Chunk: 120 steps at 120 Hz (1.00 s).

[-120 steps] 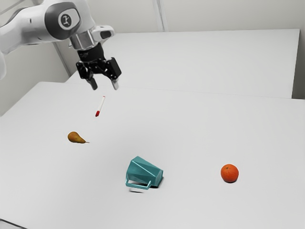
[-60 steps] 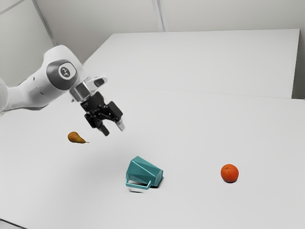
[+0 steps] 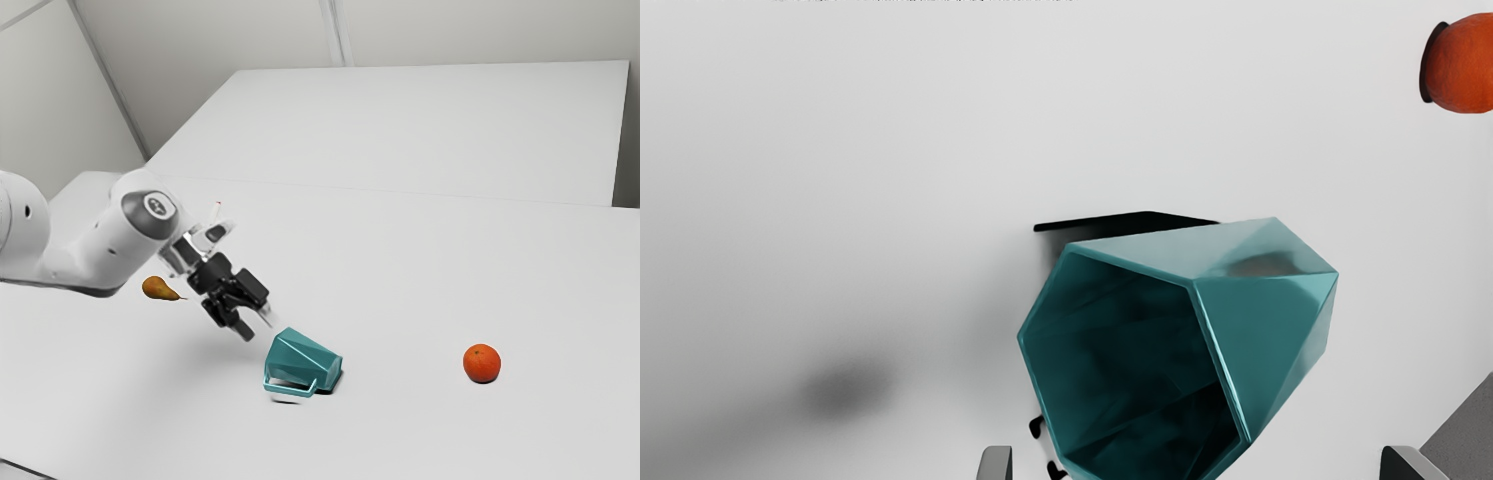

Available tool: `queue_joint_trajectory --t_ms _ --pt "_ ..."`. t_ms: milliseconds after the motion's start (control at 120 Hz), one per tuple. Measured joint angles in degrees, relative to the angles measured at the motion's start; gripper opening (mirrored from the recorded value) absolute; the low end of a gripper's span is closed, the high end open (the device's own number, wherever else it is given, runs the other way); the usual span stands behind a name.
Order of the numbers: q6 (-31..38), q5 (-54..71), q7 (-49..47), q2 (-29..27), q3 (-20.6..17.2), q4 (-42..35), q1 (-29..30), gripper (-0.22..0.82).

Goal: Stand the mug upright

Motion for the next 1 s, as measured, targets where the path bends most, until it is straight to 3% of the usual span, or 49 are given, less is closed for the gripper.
queue_joint_trajectory --t_ms 525,1000 --pt "-4.2 -8.1 14.4 3.9 -0.6 -0.6 -0.7 0.59" --pt "-4.6 -10.7 20.9 5.4 -1.7 -0.3 -0.8 0.21"
